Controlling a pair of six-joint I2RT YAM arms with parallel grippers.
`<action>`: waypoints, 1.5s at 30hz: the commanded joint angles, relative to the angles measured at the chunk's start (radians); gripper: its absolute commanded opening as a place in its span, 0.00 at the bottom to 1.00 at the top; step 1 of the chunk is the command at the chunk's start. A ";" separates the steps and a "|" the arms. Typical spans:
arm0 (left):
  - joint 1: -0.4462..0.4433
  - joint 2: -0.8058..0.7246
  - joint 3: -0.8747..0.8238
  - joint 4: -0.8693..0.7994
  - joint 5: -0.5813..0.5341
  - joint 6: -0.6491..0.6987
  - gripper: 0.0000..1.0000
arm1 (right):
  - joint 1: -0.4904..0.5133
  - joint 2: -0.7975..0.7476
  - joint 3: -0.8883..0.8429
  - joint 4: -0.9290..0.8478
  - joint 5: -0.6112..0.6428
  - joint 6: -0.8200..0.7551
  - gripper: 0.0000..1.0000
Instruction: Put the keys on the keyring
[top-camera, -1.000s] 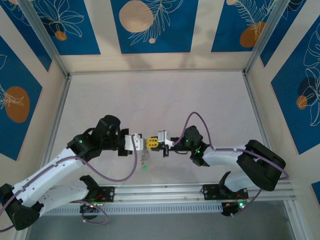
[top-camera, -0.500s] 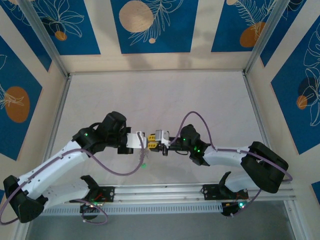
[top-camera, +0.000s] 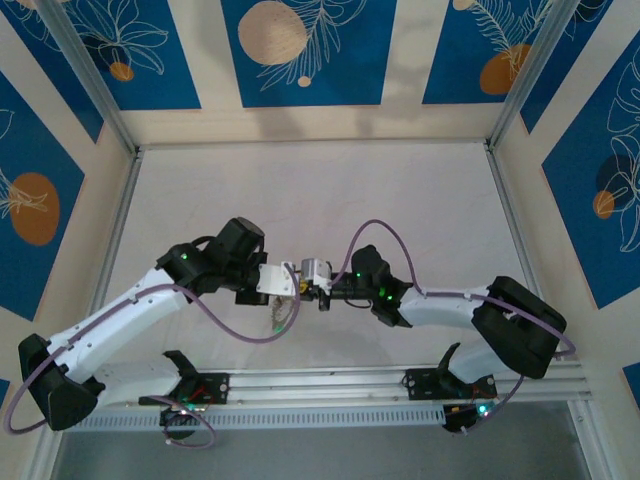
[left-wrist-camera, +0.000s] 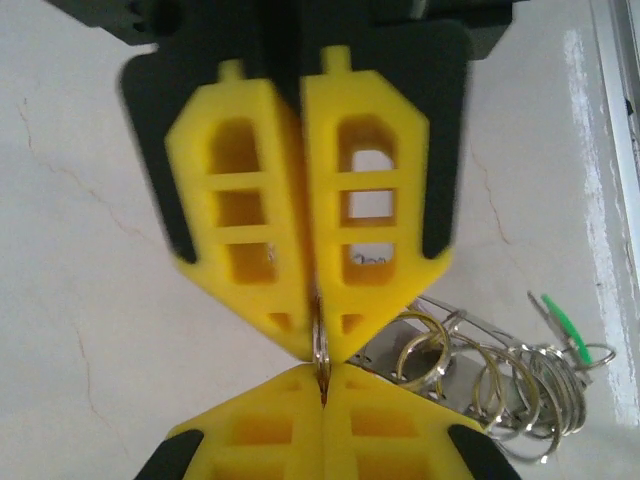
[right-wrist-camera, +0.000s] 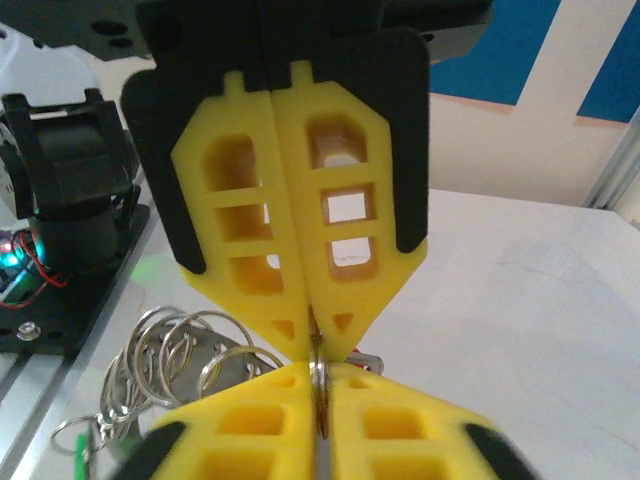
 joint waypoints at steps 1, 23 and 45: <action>-0.014 -0.004 0.051 -0.005 0.018 0.019 0.00 | 0.007 0.013 0.039 0.001 -0.019 0.013 0.00; 0.037 -0.185 -0.174 0.278 0.110 -0.096 0.28 | -0.057 -0.053 -0.120 0.361 -0.102 0.136 0.00; 0.032 -0.185 -0.236 0.282 0.080 -0.021 0.00 | -0.060 -0.054 -0.132 0.448 0.021 0.218 0.00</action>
